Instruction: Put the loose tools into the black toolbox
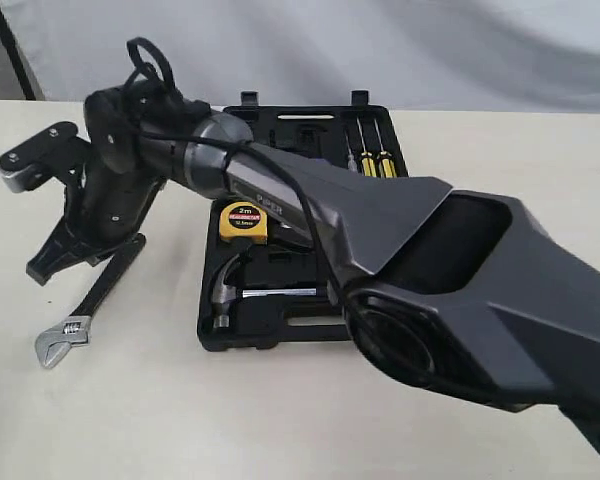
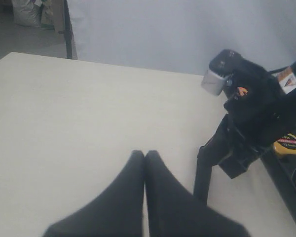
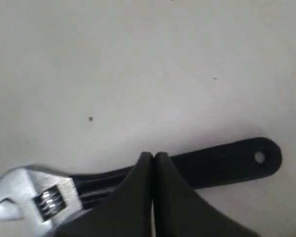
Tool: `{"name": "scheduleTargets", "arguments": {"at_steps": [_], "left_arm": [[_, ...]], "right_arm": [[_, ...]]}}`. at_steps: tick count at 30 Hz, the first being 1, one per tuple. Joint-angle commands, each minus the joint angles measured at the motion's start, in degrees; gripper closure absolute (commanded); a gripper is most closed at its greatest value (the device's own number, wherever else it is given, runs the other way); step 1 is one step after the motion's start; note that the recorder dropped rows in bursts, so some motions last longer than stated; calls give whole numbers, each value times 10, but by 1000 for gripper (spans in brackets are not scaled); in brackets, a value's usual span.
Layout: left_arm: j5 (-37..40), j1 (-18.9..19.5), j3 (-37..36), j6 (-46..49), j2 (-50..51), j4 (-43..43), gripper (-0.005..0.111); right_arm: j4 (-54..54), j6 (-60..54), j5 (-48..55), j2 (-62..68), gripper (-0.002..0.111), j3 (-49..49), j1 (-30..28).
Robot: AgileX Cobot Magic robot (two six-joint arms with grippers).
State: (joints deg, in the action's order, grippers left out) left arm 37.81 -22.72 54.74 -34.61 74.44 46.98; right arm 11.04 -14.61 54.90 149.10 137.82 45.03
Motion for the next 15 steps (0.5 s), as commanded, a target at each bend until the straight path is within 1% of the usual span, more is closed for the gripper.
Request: {"name": "scheduleTargets", "arguments": {"at_steps": [1,4,9,15], "left_arm": [[-10,2,-5,-6,-5,-8,105],[-10,2,-5,-6,-5,-8,105],[-10,2,-5,-6,-5,-8,105],[-10,2,-5,-6,-5,-8,105]], "right_arm": [[-10,-3,-13,38,109,0,-10],[-10,-2,16,55,109,0,-16],[-21,29,145,51,109,1,-17],[-21,73,151,12,109,1,-17]]}}
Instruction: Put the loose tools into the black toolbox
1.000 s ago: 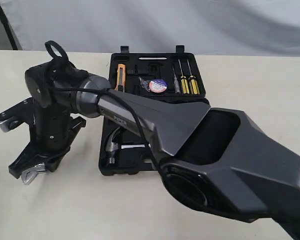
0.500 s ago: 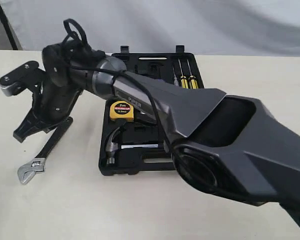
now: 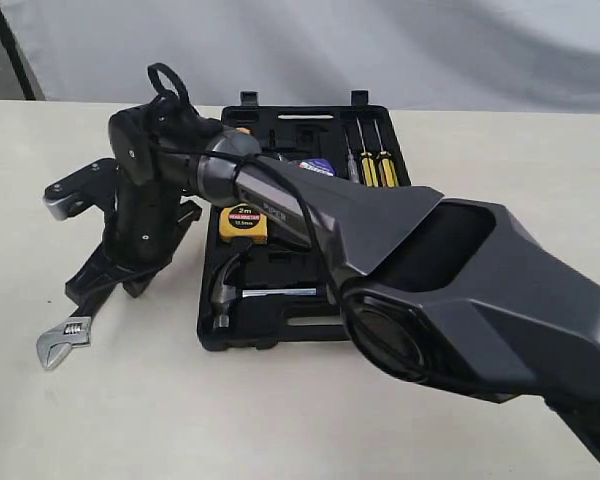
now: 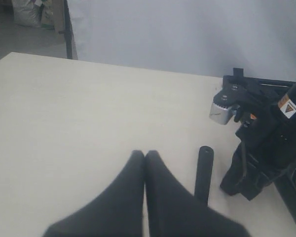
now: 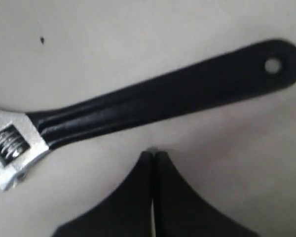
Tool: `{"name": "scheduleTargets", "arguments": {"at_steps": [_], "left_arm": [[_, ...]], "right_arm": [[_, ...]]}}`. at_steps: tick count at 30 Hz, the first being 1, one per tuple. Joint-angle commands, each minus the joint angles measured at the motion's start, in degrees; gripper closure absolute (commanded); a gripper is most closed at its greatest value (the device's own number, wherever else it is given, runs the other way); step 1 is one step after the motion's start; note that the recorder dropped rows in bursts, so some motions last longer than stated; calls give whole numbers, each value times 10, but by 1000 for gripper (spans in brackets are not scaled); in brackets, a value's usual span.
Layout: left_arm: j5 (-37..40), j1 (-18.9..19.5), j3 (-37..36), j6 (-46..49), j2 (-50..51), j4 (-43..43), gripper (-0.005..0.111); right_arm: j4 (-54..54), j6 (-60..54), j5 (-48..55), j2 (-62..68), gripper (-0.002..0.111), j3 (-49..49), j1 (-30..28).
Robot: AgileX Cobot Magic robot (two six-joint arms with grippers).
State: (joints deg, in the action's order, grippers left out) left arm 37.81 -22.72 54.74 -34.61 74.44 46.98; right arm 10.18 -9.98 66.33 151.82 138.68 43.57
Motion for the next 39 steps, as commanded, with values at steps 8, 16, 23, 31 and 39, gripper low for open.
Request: {"name": "scheduleTargets", "arguments": {"at_steps": [8,16,23,31,39], "left_arm": [[-10,2,-5,-6,-5,-8,105],[-10,2,-5,-6,-5,-8,105],[-10,2,-5,-6,-5,-8,105],[-10,2,-5,-6,-5,-8,105],[-10,2,-5,-6,-5,-8,105]], "right_arm": [[-10,-29,-10,-57,109,-8,-1],[-5,-36,-216,-2,109,-8,-1],[-13,-46,-239,23,109,-8,-2],[-57,-22,-71,7,109,-8,-2],[-77,1,36,-7,109,-8,-2]]}}
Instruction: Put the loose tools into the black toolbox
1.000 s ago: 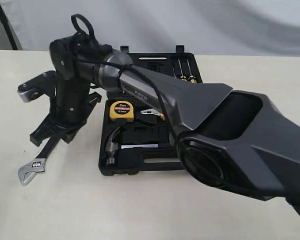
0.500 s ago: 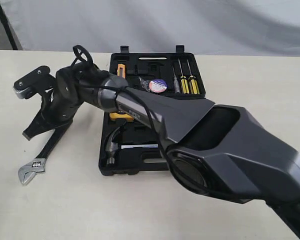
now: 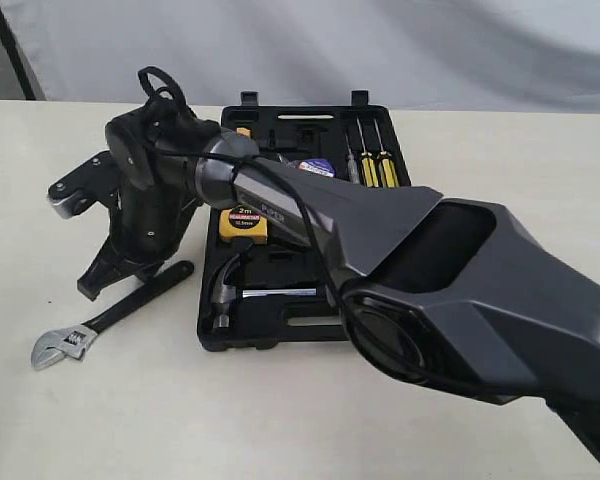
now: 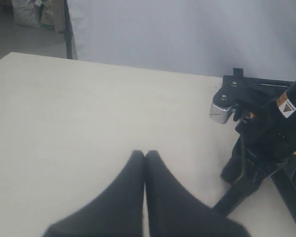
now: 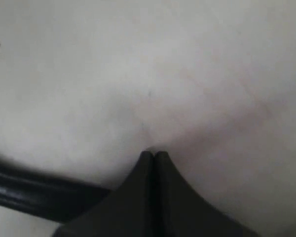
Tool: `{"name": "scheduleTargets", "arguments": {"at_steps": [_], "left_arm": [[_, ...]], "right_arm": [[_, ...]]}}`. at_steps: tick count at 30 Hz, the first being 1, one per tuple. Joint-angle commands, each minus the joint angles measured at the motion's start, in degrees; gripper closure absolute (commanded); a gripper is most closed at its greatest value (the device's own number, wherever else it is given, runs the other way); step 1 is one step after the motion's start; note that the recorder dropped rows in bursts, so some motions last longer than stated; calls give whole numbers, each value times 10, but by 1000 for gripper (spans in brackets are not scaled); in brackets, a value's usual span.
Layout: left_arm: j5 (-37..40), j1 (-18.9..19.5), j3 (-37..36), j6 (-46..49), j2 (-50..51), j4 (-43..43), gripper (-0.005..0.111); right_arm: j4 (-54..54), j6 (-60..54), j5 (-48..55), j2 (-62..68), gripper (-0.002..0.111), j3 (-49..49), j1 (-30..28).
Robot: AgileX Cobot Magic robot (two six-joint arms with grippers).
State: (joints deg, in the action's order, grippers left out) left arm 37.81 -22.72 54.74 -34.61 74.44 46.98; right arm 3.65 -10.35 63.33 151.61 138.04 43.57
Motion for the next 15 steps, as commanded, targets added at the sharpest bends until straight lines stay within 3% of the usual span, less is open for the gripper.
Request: {"name": "scheduleTargets", "arguments": {"at_steps": [1,10,15], "left_arm": [[-10,2,-5,-6,-5,-8,105],[-10,2,-5,-6,-5,-8,105],[-10,2,-5,-6,-5,-8,105]], "right_arm": [[-11,5,66,-6,109,-1,-2],[-11,-36,66,-43,109,8,-2],[16,-135,66,-78,109,14,-2]]}}
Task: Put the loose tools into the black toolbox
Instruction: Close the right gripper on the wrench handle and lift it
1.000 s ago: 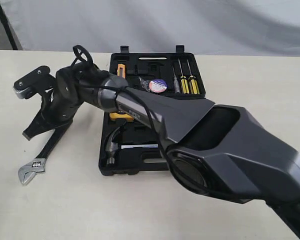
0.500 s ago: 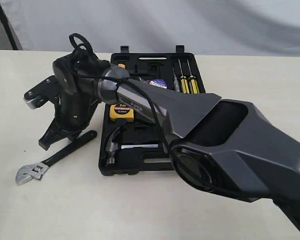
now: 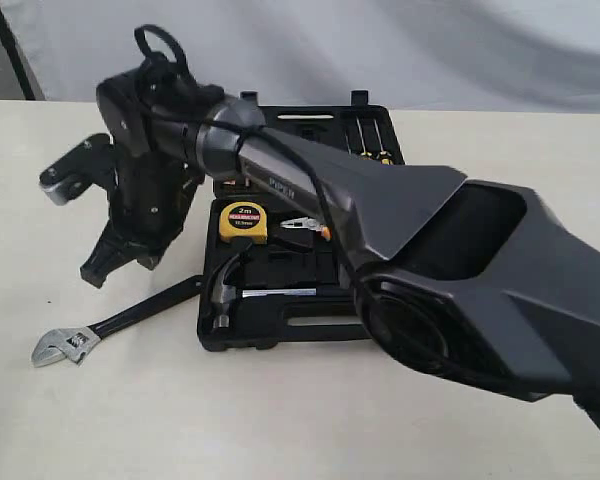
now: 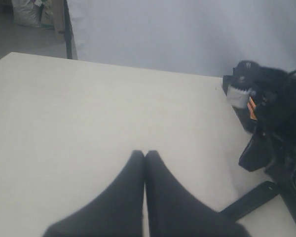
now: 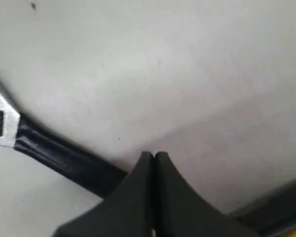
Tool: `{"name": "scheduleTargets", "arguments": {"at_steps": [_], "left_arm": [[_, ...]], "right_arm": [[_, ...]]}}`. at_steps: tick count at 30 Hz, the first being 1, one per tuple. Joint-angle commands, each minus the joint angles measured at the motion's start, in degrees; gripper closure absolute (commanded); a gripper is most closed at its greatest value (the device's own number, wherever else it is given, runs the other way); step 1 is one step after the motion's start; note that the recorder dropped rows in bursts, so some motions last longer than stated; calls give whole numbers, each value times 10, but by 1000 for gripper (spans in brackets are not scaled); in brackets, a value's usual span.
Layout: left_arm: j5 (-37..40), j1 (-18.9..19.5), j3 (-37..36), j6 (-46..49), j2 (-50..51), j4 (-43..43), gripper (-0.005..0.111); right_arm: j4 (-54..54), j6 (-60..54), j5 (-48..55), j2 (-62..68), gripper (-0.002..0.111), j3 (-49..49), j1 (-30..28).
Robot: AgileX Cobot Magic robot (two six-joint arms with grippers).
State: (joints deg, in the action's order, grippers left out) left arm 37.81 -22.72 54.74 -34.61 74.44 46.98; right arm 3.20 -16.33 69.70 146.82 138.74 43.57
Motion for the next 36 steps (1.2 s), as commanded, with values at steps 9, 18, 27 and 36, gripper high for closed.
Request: {"name": "scheduleTargets", "arguments": {"at_steps": [9,18,27,36], "left_arm": [[-10,2,-5,-6,-5,-8,105],[-10,2,-5,-6,-5,-8,105],[-10,2,-5,-6,-5,-8,105],[-10,2,-5,-6,-5,-8,105]], "right_arm": [[111,-371,3,2,88,1,9],[123,-495,-4,19,50,1,16],[122,-516,3,50,50,1,20],[119,-498,3,89,98,1,20]]}}
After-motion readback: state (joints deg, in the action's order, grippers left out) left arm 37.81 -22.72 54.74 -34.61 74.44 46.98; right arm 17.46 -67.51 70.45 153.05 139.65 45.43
